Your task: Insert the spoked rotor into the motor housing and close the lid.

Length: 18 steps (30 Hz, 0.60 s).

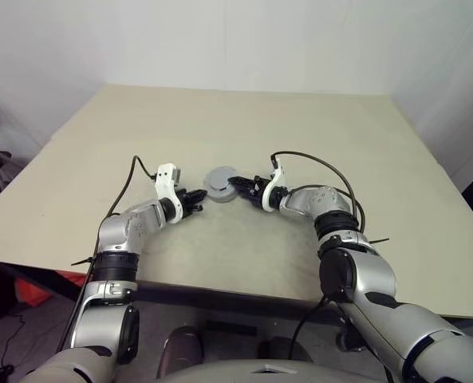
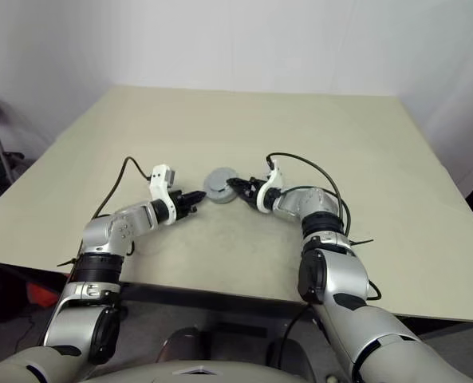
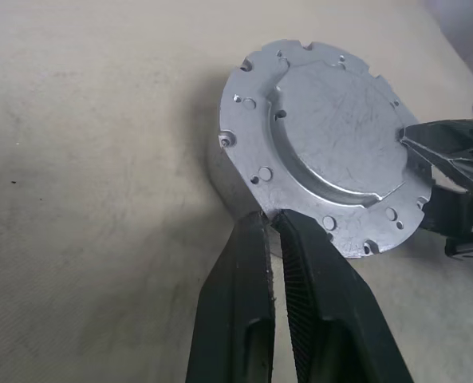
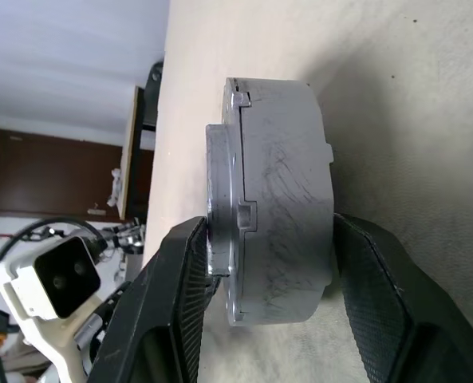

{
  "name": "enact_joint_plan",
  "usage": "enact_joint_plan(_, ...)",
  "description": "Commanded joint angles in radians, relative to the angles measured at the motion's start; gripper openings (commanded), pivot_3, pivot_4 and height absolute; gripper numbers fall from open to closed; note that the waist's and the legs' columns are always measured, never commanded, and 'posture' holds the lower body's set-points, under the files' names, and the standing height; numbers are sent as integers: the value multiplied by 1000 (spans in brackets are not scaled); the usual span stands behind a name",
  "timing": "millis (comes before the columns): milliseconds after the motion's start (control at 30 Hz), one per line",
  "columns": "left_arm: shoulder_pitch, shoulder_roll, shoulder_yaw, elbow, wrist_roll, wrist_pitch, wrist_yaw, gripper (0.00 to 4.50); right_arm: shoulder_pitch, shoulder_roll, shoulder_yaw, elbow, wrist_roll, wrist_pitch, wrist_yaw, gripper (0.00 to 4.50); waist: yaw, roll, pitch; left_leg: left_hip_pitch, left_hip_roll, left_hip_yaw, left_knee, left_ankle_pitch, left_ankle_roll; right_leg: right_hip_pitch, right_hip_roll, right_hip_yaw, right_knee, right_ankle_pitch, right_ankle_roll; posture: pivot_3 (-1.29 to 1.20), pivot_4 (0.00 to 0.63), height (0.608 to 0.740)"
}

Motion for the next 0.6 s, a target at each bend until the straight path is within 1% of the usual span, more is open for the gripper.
enact_joint_plan(33, -6, 2, 114, -48, -110, 3, -13, 302, -55, 34, -71, 24, 82, 3, -23, 1996, -4, 0, 1, -1, 0, 0, 0, 0, 0, -1, 0, 0, 0, 0, 0, 0, 0, 740)
enact_joint_plan(167, 0, 16, 229, -85, -221, 16, -11, 302, -63, 41, -127, 45, 118, -4, -57, 1996, -3, 0, 1, -13, 2, 0, 1, -1, 2, -15, 2, -1, 2, 1, -1, 0, 0, 740)
enact_joint_plan(267, 8, 27, 273, -80, -258, 21, 11, 302, -69, 46, -153, 40, 144, 0, -65, 1996, 0, 0, 1, -17, 2, 0, 3, -3, 7, -18, 3, -2, 5, 2, 1, 0, 0, 740)
enact_joint_plan(433, 43, 26, 278, -100, -245, -21, 46, 302, -95, 57, -187, 8, 191, 35, -84, 1996, 5, 0, 1, -22, 4, 0, 4, -3, 11, -21, 3, -5, 3, 2, 0, 0, 0, 740)
enact_joint_plan(533, 56, 14, 292, -81, -236, -54, 98, 302, -131, 61, -212, -20, 235, 53, -115, 1996, 7, -1, 1, -26, 6, 0, 6, -3, 11, -22, 3, -8, 4, 2, 0, 0, 0, 740)
enact_joint_plan(600, 77, 4, 286, -91, -240, -66, 105, 302, -160, 59, -227, -31, 261, 62, -133, 1996, 8, -1, 1, -27, 6, 0, 8, -4, 8, -22, 3, -9, 5, 2, 0, 0, 0, 740)
